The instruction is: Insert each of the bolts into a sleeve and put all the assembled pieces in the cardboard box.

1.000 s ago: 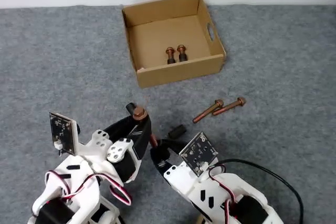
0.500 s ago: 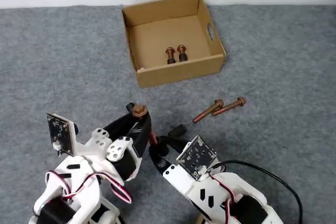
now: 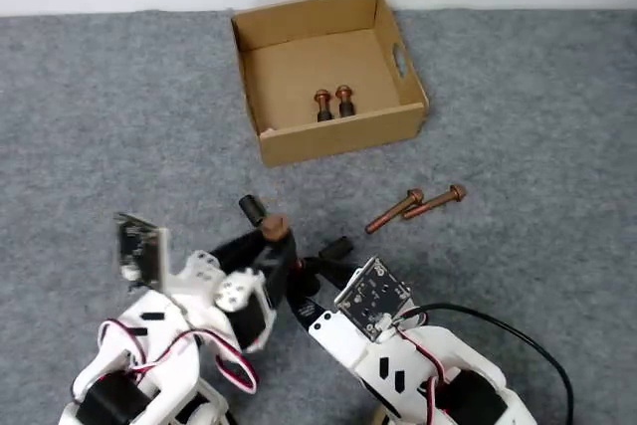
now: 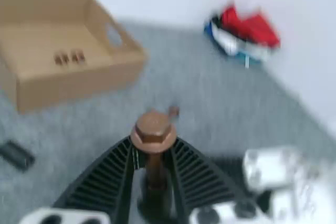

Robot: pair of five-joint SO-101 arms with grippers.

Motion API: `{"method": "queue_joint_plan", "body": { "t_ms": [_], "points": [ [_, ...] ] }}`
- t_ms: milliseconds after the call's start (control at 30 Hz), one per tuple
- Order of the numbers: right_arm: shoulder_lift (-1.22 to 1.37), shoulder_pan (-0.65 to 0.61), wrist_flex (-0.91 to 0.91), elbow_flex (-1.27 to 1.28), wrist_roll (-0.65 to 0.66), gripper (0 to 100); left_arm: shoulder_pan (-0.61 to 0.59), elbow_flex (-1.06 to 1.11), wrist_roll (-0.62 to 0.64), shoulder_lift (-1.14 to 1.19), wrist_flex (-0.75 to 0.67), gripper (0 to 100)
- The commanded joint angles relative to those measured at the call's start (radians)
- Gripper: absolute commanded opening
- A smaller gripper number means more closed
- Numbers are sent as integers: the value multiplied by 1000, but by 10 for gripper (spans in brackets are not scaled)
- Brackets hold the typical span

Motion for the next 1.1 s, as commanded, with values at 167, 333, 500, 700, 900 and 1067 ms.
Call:
{"method": "queue_joint_plan", "body": {
  "t_ms": [167,333,500,700,900,1067],
  "points": [
    [-4,12,-30,-15,11,8,31,-5,-95,5,120,62],
    [-4,12,-30,-14,11,8,12,-13,-92,5,157,226],
    [-4,12,-30,-9,11,8,-60,-74,-109,5,166,228],
    [-4,22,-30,-11,5,8,-143,-168,-126,5,170,227],
    [-4,208,-27,-14,-169,8,-302,-171,-132,-3,169,47],
    [12,303,21,-57,-287,8,-457,-65,-245,-5,161,3]
  ]
}}
